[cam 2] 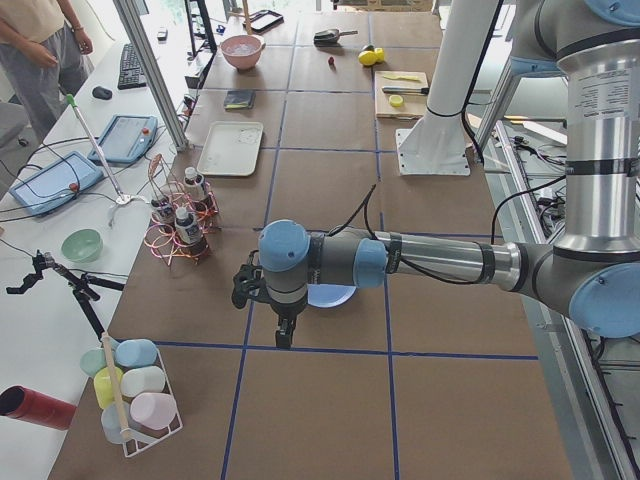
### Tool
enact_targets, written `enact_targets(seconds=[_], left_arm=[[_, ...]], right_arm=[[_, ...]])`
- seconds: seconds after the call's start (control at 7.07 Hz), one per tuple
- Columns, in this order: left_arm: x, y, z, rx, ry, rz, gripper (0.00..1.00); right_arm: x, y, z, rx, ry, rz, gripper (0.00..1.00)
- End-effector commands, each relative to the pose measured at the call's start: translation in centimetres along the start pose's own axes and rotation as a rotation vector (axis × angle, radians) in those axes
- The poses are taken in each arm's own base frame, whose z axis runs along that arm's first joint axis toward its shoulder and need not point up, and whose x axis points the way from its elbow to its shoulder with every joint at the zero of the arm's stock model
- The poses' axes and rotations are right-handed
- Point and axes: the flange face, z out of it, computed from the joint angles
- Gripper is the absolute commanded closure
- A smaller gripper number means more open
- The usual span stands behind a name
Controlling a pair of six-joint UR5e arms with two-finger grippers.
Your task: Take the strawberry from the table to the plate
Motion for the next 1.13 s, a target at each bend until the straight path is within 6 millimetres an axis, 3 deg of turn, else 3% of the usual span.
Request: enact_targets(seconds=[0.0,0.28,0.42,0.57,0.71,0.85,0.99], left_arm=[[2.4,-0.6,2.7,-0.044,-0.055,0.097,0.00],[5.4,-2.3,2.9,0.057,-0.045,0.265,0.00],[7.5,-3.0,3.8,0.094,-0.033,0.359,0.00],[11.2,-6.4,2.6,0.227,-0.017,0.504,0.00],[11.8,-6.6,2.7,0.277,-0.009,0.563,0.00],[14.0,-6.8,3.7,0.296,0.054,0.642,0.00],[13.5,-5.7,5.1,0.313,0.136,0.695,0.00]], right_arm=[[-0.9,-1.0,-0.4,0.018,0.000,-0.030,0.00],[-4.0,-5.2,-3.8,0.232,0.021,-0.231,0.00],[-5.3,-6.9,-4.3,0.257,0.002,-0.188,0.00],[-7.4,-8.3,-3.5,0.244,-0.028,-0.092,0.00],[-9.2,-8.8,-2.3,0.239,-0.034,-0.117,0.00],[-9.3,-8.9,-1.4,0.230,-0.030,-0.129,0.00],[-9.0,-8.9,-1.0,0.220,-0.035,-0.121,0.00]])
